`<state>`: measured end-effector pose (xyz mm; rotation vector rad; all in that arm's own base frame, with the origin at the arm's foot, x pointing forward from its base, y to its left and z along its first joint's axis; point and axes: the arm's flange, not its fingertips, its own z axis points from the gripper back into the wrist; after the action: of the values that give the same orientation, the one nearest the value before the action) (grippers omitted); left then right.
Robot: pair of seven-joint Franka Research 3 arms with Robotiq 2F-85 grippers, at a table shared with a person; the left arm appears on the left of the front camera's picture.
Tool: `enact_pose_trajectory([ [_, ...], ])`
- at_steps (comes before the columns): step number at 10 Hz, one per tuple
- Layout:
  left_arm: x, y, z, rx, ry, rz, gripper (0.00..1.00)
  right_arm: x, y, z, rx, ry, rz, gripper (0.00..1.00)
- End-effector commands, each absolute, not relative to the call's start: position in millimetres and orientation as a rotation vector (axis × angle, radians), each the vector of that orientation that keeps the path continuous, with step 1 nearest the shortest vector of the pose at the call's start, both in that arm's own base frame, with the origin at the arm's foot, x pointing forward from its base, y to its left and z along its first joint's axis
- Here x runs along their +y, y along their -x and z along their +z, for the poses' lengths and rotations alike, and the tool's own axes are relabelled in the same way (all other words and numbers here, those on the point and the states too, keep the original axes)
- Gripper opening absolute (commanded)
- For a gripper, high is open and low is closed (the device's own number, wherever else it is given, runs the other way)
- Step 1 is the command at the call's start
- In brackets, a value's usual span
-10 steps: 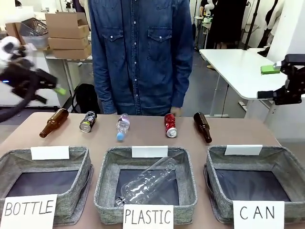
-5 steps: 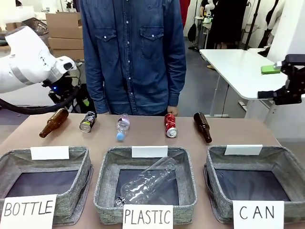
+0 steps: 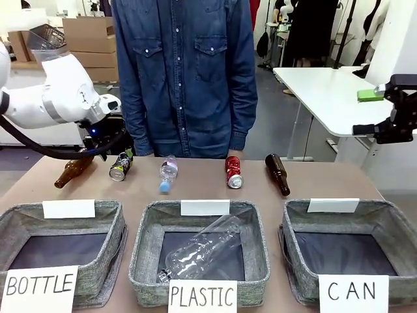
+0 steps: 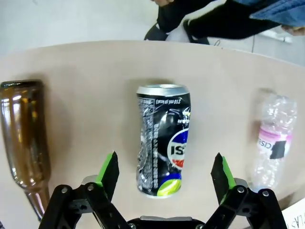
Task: Sort the can waste into the basket.
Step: Pick up the can waste from the table and place it in the right Fabric basket.
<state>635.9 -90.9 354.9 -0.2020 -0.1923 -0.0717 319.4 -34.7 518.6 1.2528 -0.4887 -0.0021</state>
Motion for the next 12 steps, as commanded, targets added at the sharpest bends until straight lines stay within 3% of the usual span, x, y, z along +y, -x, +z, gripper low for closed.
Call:
enact_pose_trajectory([
  [1, -102.2, -646.2, 344.5, -0.182, 0.147, -0.053, 1.0, -32.0, -323.3, 520.2, -0.512, -1.272, 0.013, 1.0],
  [5, -114.0, -650.4, 334.9, -0.199, 0.094, -0.035, 1.0, -32.0, -323.3, 520.2, -0.512, -1.272, 0.013, 1.0],
  [6, -113.5, -651.5, 333.2, -0.202, 0.056, -0.033, 0.41, -32.0, -323.3, 520.2, -0.512, -1.272, 0.013, 1.0],
  [7, -112.0, -652.3, 329.2, -0.195, 0.04, -0.034, 0.41, -32.0, -323.3, 520.2, -0.512, -1.272, 0.013, 1.0],
  [8, -110.8, -653.0, 325.0, -0.19, 0.024, -0.031, 0.0, -32.0, -323.3, 520.2, -0.512, -1.272, 0.013, 1.0],
  [9, -108.8, -653.9, 320.2, -0.182, 0.02, -0.029, 0.39, -32.0, -323.3, 520.2, -0.512, -1.272, 0.013, 1.0],
  [10, -106.8, -654.9, 315.3, -0.174, 0.011, -0.026, 0.0, -32.0, -323.3, 520.2, -0.512, -1.272, 0.013, 1.0],
  [12, -105.7, -655.4, 314.5, -0.172, 0.013, -0.025, 0.0, -32.0, -323.3, 520.2, -0.512, -1.272, 0.013, 1.0],
])
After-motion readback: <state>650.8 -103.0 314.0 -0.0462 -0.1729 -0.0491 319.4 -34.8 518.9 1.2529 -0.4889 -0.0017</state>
